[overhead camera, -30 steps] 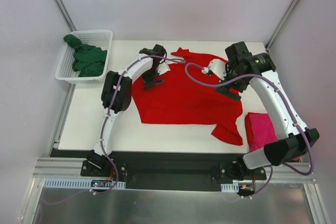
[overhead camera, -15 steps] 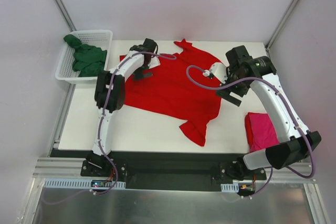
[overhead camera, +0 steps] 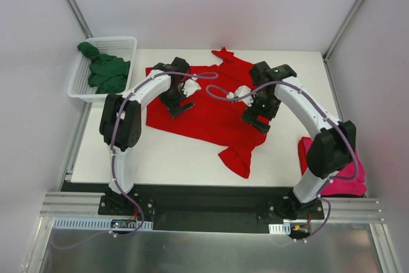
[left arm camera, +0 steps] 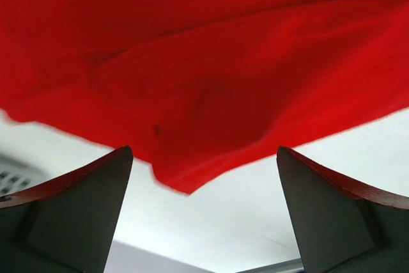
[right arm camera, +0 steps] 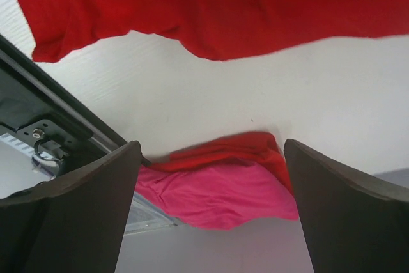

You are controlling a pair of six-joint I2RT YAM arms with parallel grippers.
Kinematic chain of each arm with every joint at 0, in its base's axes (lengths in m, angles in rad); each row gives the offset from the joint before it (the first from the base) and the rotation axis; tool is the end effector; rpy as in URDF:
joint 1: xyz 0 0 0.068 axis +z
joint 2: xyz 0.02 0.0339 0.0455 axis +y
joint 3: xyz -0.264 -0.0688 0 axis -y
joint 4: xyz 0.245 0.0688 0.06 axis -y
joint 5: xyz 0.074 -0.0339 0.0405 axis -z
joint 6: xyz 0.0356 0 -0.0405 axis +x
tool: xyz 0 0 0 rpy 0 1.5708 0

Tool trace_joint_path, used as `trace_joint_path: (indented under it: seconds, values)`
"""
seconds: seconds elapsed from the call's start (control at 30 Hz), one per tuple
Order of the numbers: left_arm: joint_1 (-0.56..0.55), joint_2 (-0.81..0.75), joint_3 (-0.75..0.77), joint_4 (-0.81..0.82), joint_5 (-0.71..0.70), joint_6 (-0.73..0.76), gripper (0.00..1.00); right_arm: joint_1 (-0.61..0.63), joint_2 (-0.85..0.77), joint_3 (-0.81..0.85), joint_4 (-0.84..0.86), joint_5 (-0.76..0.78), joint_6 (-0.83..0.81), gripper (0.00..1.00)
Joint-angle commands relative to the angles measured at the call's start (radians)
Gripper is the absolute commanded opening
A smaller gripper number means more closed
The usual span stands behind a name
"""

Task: Fold and stack the t-shirts
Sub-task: Flatten out the tshirt

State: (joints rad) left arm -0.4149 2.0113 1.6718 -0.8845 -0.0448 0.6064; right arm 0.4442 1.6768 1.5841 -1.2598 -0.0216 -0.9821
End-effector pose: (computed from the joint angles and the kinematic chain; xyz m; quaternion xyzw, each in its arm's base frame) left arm 0.3857 -0.1682 0.2242 0.4779 0.8610 0.0385 0.1696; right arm 0.2897 0.1387 0.3061 -0.6512 0.7510 -0.0186 0.1079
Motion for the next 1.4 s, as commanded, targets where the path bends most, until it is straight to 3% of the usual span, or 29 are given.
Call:
trace_joint_path:
  seconds: [0.0, 0.2, 0.43, 0.7, 0.93, 1.13, 1.3, 1.37]
  values:
    - [0.028, 0.093, 0.023, -0.041, 0.132, -0.050, 0.96, 0.037, 0.024, -0.015, -0.052, -0.113, -0.040, 0.99]
    - [0.030, 0.156, 0.117, -0.044, 0.119, -0.031, 0.95, 0.036, -0.011, -0.030, -0.053, -0.124, -0.036, 0.99]
    - [0.021, 0.115, 0.239, -0.128, 0.089, -0.030, 0.96, 0.036, -0.051, -0.091, -0.047, -0.080, -0.047, 0.98]
    - [0.037, 0.174, 0.262, -0.131, 0.069, 0.009, 0.95, 0.036, -0.057, -0.090, -0.046, -0.083, -0.032, 0.98]
    - [0.056, 0.285, 0.373, -0.131, 0.052, 0.003, 0.95, 0.037, -0.086, -0.102, -0.056, -0.090, -0.029, 0.98]
    - [0.068, 0.300, 0.349, -0.131, 0.028, -0.013, 0.93, 0.036, -0.104, -0.122, -0.056, -0.080, -0.032, 0.98]
    - [0.074, 0.297, 0.342, -0.130, 0.020, -0.022, 0.90, 0.036, -0.103, -0.118, -0.053, -0.086, -0.032, 0.98]
    - [0.076, 0.302, 0.344, -0.129, 0.023, -0.026, 0.81, 0.036, -0.095, -0.110, -0.058, -0.086, -0.029, 0.98]
